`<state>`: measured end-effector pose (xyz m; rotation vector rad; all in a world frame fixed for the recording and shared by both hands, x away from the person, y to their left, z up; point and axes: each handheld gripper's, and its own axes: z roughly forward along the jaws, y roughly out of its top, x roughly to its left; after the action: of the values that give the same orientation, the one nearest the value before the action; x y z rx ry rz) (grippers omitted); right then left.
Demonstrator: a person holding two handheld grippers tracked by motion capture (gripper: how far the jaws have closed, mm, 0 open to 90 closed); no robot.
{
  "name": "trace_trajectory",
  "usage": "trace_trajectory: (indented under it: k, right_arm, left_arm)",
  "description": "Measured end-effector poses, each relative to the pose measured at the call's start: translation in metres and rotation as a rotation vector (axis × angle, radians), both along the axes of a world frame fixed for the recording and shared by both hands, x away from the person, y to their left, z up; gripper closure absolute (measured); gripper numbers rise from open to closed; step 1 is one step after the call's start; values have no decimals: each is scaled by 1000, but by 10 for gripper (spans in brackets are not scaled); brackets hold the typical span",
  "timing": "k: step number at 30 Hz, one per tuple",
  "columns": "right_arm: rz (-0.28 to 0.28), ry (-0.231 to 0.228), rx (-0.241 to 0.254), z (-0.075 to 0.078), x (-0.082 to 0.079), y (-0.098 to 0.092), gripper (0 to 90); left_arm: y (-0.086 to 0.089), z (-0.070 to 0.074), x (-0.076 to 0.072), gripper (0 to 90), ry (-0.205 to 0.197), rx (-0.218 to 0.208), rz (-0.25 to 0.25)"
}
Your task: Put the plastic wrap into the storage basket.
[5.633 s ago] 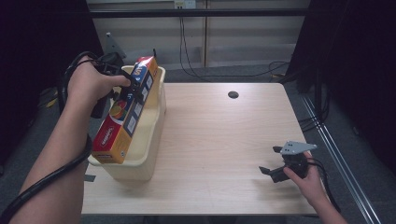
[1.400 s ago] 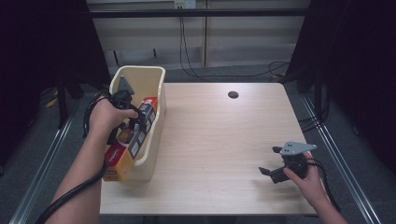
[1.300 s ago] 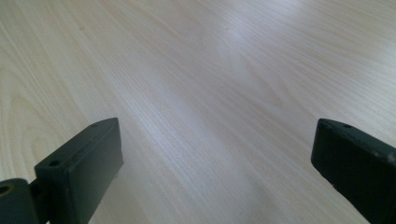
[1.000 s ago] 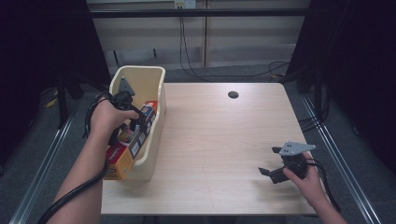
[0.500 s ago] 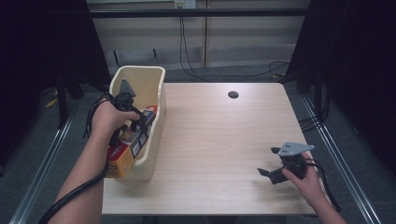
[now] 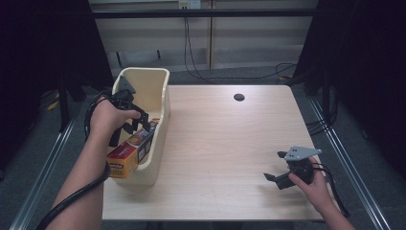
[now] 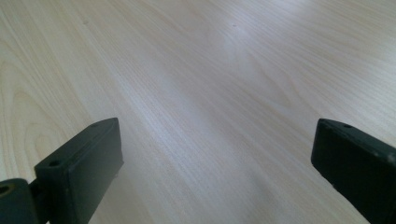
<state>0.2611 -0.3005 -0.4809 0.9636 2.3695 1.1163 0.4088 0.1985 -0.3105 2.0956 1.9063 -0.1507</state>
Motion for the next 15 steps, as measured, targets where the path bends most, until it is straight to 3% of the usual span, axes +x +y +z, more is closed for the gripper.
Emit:
trace_trajectory:
  k: [1, 3, 15]
  right_arm:
    - [0, 0, 0, 0, 0, 0, 19]
    - [0, -2, 0, 0, 0, 0, 19]
    - [-2, -2, 4, 1, 1, 0, 19]
  left_arm:
    - [-1, 2, -1, 384, -4, -20, 0]
    - [-4, 6, -2, 374, -21, -12, -23]
    - [-24, 15, -3, 284, -75, -57, -73]
